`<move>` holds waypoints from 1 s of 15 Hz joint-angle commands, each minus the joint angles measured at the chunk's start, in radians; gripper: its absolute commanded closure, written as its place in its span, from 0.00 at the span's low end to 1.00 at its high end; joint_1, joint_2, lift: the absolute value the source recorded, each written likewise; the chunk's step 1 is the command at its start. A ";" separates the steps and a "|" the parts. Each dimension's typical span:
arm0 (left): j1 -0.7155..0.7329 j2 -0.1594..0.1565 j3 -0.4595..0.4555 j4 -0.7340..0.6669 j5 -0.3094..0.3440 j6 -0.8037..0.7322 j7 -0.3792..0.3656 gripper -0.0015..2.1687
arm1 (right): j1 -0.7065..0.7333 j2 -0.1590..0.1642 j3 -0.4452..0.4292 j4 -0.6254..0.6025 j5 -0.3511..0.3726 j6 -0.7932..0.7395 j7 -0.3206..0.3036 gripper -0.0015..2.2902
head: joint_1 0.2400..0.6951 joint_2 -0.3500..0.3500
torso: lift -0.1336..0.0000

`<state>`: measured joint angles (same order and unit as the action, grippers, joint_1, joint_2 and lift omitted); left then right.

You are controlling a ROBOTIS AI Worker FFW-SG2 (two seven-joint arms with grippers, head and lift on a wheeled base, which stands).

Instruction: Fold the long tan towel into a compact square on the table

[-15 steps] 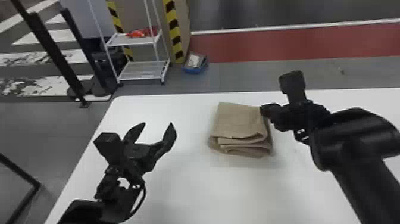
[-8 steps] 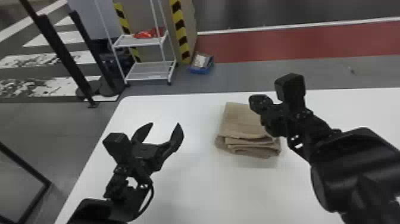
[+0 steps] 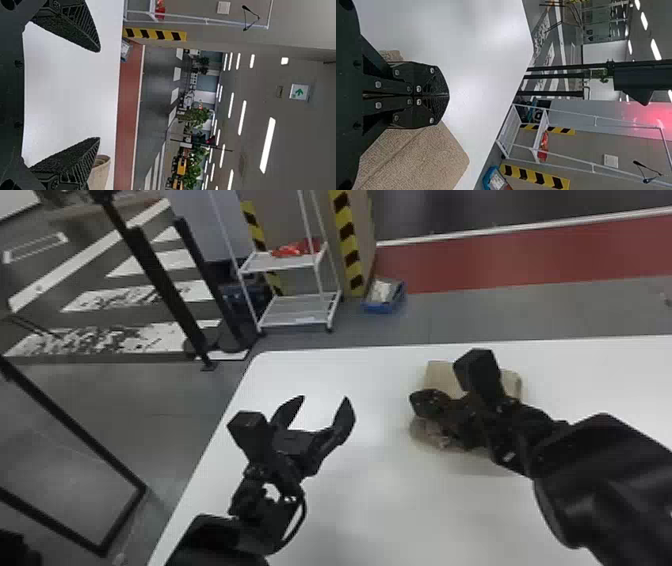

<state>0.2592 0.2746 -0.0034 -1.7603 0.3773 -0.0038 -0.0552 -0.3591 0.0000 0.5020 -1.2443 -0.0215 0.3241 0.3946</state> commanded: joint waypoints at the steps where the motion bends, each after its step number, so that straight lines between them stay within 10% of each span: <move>1: -0.003 0.000 -0.004 0.002 0.000 0.000 0.000 0.04 | 0.008 0.001 0.001 0.006 -0.028 0.013 0.015 0.89 | 1.00 1.00 | 0.07; 15: -0.021 0.000 -0.020 0.033 -0.002 -0.006 -0.002 0.04 | 0.287 0.001 -0.099 -0.484 0.107 0.491 0.018 0.89 | 1.00 0.99 | 0.07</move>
<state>0.2422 0.2745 -0.0200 -1.7313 0.3758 -0.0092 -0.0567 -0.1011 -0.0005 0.4367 -1.6848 0.1040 0.8499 0.4022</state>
